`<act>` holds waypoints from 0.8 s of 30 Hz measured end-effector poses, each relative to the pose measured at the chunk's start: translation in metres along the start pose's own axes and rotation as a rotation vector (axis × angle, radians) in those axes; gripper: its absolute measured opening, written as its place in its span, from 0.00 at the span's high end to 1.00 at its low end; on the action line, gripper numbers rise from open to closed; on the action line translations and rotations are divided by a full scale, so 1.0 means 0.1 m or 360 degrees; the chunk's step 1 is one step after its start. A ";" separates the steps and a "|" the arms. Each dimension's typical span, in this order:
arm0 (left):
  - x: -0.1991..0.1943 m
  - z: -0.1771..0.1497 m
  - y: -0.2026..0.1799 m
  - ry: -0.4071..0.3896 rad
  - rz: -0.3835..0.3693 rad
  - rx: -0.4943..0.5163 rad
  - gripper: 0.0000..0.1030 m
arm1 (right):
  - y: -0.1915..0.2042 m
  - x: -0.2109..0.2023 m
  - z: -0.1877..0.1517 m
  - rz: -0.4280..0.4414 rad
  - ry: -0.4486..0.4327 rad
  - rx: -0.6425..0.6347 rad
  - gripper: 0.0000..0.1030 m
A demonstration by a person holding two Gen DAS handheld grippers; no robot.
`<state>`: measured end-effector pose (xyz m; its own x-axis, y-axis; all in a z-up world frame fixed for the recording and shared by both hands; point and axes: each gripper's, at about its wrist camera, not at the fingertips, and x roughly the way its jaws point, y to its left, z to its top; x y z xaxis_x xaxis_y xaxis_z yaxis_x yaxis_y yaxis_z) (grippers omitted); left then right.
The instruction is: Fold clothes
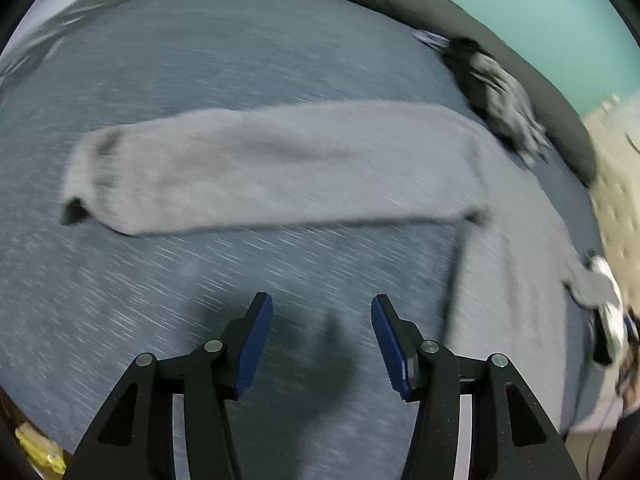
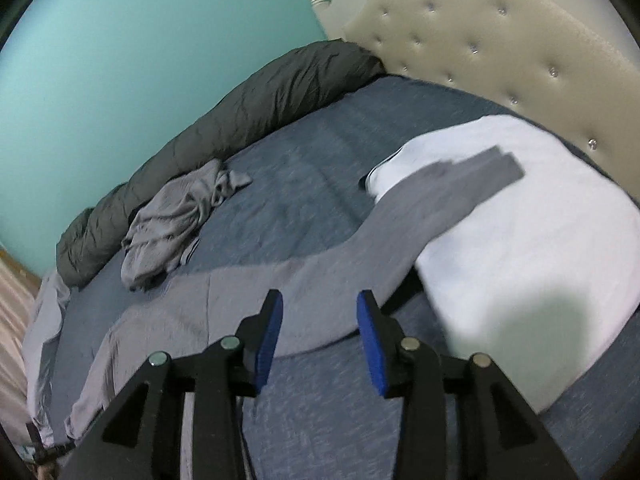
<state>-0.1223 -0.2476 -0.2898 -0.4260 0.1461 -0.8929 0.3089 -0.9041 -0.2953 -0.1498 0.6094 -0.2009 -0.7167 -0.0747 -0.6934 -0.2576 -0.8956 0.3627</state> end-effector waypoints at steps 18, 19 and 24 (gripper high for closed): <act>-0.42 0.48 1.73 -0.0277 0.0218 -0.0528 0.46 | 0.23 0.10 -0.70 0.0028 0.0117 0.0036 0.59; -0.41 0.51 1.77 -0.0283 0.0235 -0.0534 0.46 | 0.24 0.10 -0.71 0.0021 0.0115 0.0036 0.59; -0.29 0.59 1.93 -0.0291 0.0311 -0.0561 0.46 | 0.33 0.12 -0.72 -0.0014 0.0127 0.0007 0.59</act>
<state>-0.1011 -0.4498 -0.3005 -0.4646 -0.1160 -0.8779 0.6563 -0.7107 -0.2534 -0.1201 0.5471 -0.2418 -0.6607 -0.1015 -0.7438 -0.2666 -0.8945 0.3588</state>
